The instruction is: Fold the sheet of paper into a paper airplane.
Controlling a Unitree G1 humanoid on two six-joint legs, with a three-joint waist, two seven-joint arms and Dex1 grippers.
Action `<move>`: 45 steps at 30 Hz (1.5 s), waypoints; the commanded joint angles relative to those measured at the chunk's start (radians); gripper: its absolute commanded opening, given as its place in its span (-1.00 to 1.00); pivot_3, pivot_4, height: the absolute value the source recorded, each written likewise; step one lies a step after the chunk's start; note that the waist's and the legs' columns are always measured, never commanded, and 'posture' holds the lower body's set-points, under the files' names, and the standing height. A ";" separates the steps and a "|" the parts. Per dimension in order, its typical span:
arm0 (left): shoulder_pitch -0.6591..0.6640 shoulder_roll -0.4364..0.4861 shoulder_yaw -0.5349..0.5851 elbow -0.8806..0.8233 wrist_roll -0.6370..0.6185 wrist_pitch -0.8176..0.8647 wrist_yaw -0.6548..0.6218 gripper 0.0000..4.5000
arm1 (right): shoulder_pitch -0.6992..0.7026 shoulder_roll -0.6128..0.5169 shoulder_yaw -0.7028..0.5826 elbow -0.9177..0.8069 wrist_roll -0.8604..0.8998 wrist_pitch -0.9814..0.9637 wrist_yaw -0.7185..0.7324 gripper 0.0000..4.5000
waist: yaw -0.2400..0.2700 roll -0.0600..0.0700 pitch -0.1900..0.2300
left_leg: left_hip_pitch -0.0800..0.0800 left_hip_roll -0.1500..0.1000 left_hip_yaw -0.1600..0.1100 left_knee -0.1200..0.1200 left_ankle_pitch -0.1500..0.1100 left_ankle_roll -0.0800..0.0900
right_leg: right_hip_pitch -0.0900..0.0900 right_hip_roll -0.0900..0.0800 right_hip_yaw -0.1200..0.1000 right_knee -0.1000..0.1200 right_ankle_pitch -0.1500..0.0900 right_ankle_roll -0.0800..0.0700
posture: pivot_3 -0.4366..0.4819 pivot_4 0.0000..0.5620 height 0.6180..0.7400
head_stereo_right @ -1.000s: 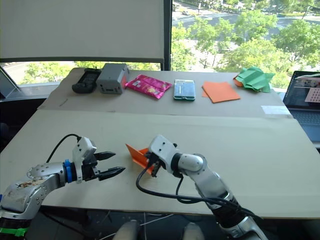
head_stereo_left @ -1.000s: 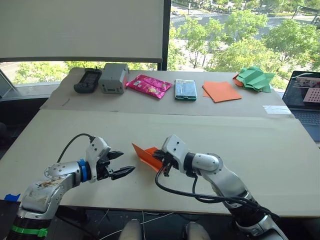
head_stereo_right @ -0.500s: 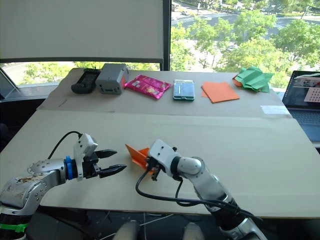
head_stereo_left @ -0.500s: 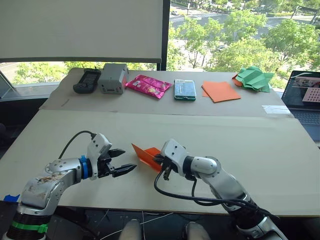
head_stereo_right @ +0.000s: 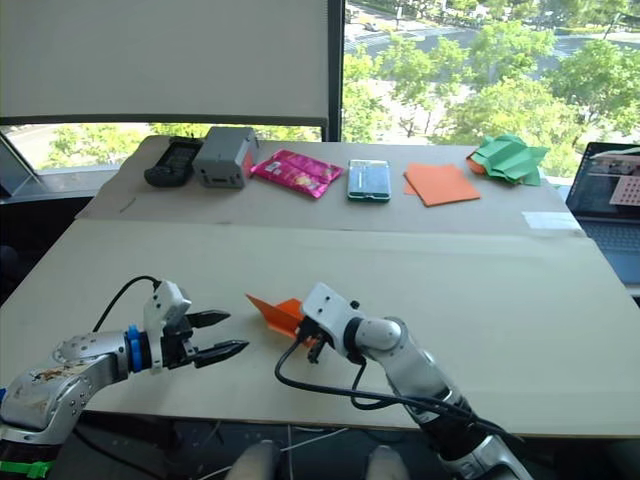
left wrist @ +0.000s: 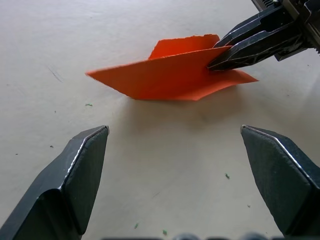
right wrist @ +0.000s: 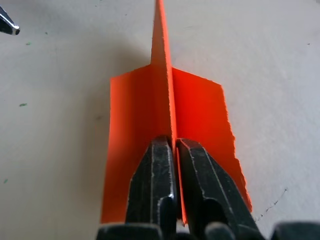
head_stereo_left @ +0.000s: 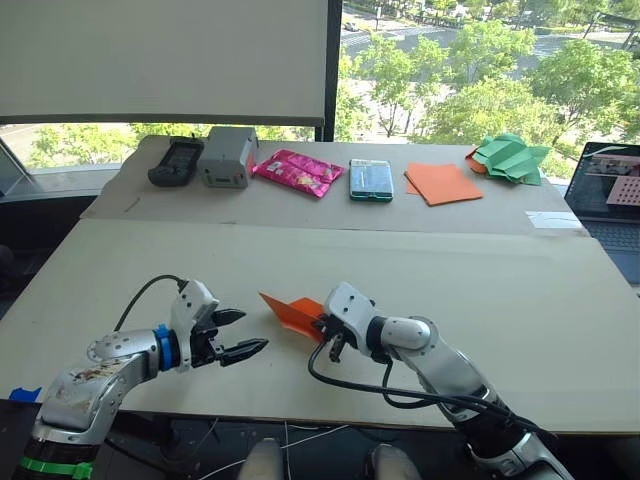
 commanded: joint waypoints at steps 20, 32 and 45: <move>-0.199 -0.077 -0.032 -0.278 -0.105 0.074 0.121 1.00 | -0.102 -0.034 -0.674 0.093 -0.073 0.313 -0.485 -0.99 | 0.004 0.001 0.000 | 0.000 -0.001 0.000 0.001 0.001 0.001 | 0.007 0.000 0.000 0.000 0.001 0.001 | -0.05 -0.47 0.38; -0.259 -0.088 -0.090 -0.324 -0.111 0.098 0.158 1.00 | -0.055 -0.067 -0.642 0.147 -0.067 0.290 -0.479 -0.99 | -0.020 0.002 -0.001 | 0.000 -0.002 -0.001 0.001 0.007 0.011 | 0.009 0.000 0.001 0.001 0.001 0.002 | -0.05 -0.47 0.38; -0.254 -0.050 -0.102 -0.336 -0.125 0.106 0.121 1.00 | -0.037 -0.098 -0.629 0.176 -0.050 0.250 -0.444 -0.61 | -0.022 0.002 -0.001 | -0.001 -0.002 -0.001 0.002 0.007 0.012 | 0.008 0.000 0.001 0.000 0.001 0.002 | -0.05 -0.47 0.38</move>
